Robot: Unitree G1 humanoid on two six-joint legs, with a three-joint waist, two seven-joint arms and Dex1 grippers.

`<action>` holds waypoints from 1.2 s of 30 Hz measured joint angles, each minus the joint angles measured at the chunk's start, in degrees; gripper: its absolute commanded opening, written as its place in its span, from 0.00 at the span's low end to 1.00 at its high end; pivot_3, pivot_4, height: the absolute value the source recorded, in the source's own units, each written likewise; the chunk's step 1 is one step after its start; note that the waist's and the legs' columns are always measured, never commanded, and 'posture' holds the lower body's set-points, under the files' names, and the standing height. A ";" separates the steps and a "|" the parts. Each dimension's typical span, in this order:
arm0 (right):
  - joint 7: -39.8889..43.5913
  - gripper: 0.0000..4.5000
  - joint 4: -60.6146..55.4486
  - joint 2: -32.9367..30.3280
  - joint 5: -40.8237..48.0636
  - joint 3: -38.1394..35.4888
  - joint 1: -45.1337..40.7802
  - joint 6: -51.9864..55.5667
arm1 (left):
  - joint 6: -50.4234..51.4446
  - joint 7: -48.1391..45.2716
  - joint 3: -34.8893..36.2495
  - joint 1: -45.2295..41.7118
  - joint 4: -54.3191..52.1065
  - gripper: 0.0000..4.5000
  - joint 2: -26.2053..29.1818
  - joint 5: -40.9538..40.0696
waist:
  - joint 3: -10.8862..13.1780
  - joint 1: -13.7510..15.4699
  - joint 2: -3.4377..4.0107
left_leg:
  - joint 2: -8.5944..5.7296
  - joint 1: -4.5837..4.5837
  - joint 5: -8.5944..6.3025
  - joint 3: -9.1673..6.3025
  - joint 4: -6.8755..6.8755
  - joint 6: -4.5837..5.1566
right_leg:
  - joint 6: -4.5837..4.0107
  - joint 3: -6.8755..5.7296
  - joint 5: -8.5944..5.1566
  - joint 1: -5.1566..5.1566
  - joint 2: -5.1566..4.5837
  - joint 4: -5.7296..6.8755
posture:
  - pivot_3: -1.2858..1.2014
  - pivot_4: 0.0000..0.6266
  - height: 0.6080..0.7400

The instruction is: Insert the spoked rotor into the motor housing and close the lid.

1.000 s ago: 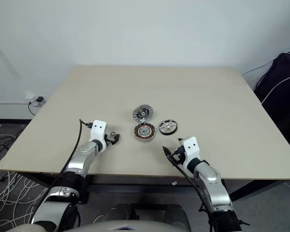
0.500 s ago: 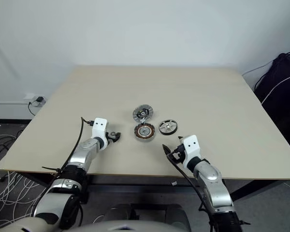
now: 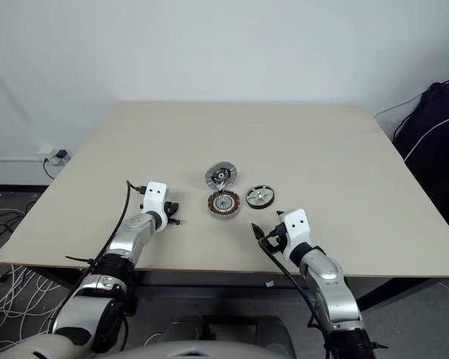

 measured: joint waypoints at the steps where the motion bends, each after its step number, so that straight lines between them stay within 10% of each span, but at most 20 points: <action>1: -0.03 1.00 0.00 0.00 0.00 0.00 0.00 0.00 | 0.00 0.02 -0.01 -0.01 0.01 0.15 0.02 -0.01 | 0.00 -0.01 0.00 | 0.00 0.00 0.00 0.00 0.00 0.00 | 0.00 0.00 0.00 0.00 0.00 0.01 | 0.52 0.00 1.00; 36: 0.14 1.00 0.60 0.14 0.53 -0.46 -0.04 -0.19 | -2.35 -16.73 -10.56 4.17 -22.68 0.15 -0.10 -0.94 | 0.01 0.05 0.00 | -0.01 -0.01 0.00 0.01 0.05 0.01 | -0.15 0.03 -0.07 0.11 0.01 -0.02 | 0.52 0.00 1.00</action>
